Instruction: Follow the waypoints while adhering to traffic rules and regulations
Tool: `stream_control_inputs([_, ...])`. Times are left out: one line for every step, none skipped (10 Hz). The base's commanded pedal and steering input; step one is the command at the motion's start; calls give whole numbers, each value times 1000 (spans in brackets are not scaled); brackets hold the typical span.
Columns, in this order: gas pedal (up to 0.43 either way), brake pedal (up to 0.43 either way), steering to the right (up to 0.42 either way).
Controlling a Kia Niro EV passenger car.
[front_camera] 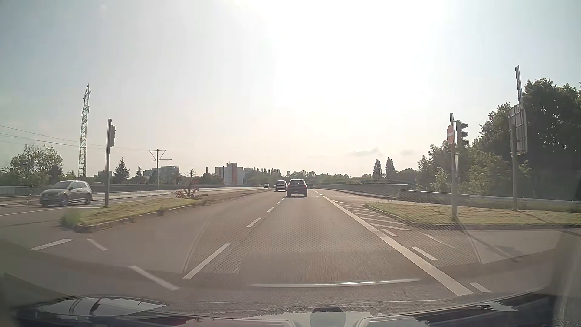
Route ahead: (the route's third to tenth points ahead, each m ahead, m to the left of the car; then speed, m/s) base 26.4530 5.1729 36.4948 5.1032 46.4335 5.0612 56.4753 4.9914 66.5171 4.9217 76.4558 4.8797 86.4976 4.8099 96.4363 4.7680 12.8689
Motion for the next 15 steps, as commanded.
stream_control_inputs([118,0,1])
stream_control_inputs([118,0,1])
stream_control_inputs([118,0,1])
stream_control_inputs([118,0,0])
stream_control_inputs([118,0,1])
stream_control_inputs([118,0,1])
stream_control_inputs([118,0,1])
stream_control_inputs([118,0,2])
stream_control_inputs([118,0,2])
stream_control_inputs([118,0,2])
stream_control_inputs([118,0,3])
stream_control_inputs([118,0,3])
stream_control_inputs([118,0,3])
stream_control_inputs([118,0,3])
stream_control_inputs([118,0,3])
